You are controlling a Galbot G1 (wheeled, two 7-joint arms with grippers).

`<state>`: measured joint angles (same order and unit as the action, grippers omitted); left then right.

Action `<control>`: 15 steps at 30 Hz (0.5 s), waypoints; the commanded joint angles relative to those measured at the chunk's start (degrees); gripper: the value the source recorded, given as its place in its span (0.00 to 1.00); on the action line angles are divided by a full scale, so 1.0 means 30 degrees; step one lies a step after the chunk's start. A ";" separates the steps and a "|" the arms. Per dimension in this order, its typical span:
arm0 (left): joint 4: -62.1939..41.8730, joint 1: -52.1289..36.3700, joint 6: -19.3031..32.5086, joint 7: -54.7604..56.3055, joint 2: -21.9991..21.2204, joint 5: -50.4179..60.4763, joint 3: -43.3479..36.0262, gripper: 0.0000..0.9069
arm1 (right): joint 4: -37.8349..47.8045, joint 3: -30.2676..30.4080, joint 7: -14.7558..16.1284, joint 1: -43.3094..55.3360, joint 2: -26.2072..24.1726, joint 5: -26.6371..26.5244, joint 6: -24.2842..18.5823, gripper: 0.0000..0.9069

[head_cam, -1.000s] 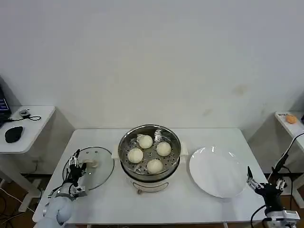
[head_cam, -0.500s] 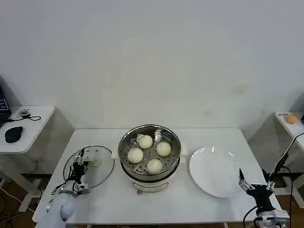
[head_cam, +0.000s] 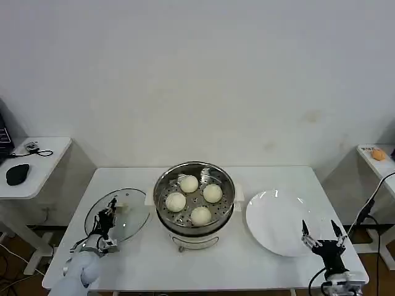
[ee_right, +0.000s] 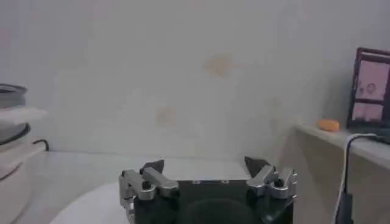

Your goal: Take steamed baozi put them in steamer then cover it.

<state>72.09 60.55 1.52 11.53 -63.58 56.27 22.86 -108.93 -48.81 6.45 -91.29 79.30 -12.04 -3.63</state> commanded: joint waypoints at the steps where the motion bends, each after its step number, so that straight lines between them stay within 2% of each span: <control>1: 0.2091 0.0711 -0.0670 0.0450 0.0427 -0.0190 0.0688 0.00 | -0.0183 0.0336 -0.0028 -0.0321 0.0047 0.0231 0.0186 1.00; 6: 0.5092 0.1682 -0.1239 0.0076 0.0872 0.0778 0.2241 0.00 | -0.0388 0.0456 -0.0002 -0.0499 0.0095 0.0214 0.0276 1.00; 9: 0.6728 0.2339 -0.1726 -0.0517 0.1657 0.0803 0.2968 0.00 | -0.0552 0.0618 0.0005 -0.0694 0.0078 0.0159 0.0482 1.00; 15: 0.8614 0.3077 -0.2583 -0.1485 0.2978 -0.0585 0.4207 0.00 | -0.0489 0.0817 0.0122 -0.0842 0.0186 0.0696 0.0329 1.00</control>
<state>84.77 65.72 -2.59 10.60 -59.64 56.73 28.94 -110.23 -46.89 6.69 -93.34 79.69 -10.96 -2.74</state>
